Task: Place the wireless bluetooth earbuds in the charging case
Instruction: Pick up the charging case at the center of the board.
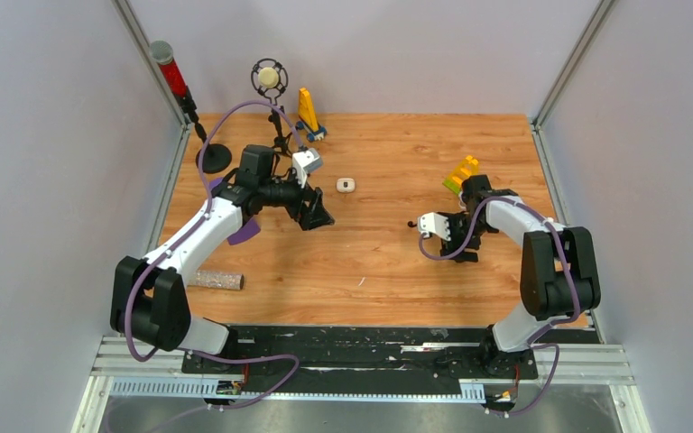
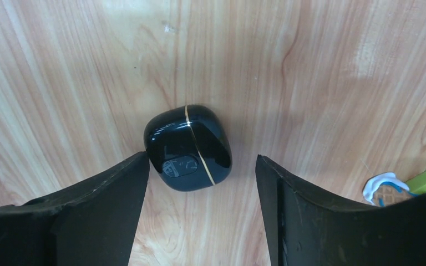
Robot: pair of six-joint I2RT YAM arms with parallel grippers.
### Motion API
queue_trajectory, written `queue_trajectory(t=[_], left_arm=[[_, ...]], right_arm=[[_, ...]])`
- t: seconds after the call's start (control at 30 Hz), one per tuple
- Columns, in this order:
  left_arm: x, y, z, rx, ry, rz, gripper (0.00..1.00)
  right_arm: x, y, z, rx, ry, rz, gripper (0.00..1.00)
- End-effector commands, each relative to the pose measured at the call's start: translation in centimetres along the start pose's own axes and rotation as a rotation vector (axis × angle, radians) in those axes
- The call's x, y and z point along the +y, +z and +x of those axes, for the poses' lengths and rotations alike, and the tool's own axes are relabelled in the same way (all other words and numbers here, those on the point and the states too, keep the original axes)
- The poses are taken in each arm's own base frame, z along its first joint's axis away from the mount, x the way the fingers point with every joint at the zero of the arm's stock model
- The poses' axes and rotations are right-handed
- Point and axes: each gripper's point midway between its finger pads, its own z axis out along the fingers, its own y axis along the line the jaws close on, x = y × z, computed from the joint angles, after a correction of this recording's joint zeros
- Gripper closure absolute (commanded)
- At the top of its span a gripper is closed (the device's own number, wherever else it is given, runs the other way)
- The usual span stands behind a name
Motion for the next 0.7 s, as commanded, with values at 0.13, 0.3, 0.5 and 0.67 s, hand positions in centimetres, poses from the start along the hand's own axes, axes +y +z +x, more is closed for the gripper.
queue_trajectory(t=[0.13,0.3,0.5,0.67], left_arm=[[-0.1,-1.1,-1.3,-0.011,0.067,-0.026,0.0],[1.8,-0.6,-1.3,-0.005,0.035,-0.11,0.0],[3.6,0.5,-2.8,-0.038,-0.05,-0.153,0.0],[3.2,1.4,-5.8,-0.171,-0.109,-0.122,0.0]], right_arm=[[-1.0,0.6,-1.4,-0.084,-0.066,0.035,0.46],[-1.0,-0.5,-3.8,-0.146,-0.043,0.059,0.67],[-2.6,-5.2,-10.6,-0.323,-0.03,0.233,0.66],[-3.9,-9.2,-17.5,-0.445,-0.078,0.446,0.64]])
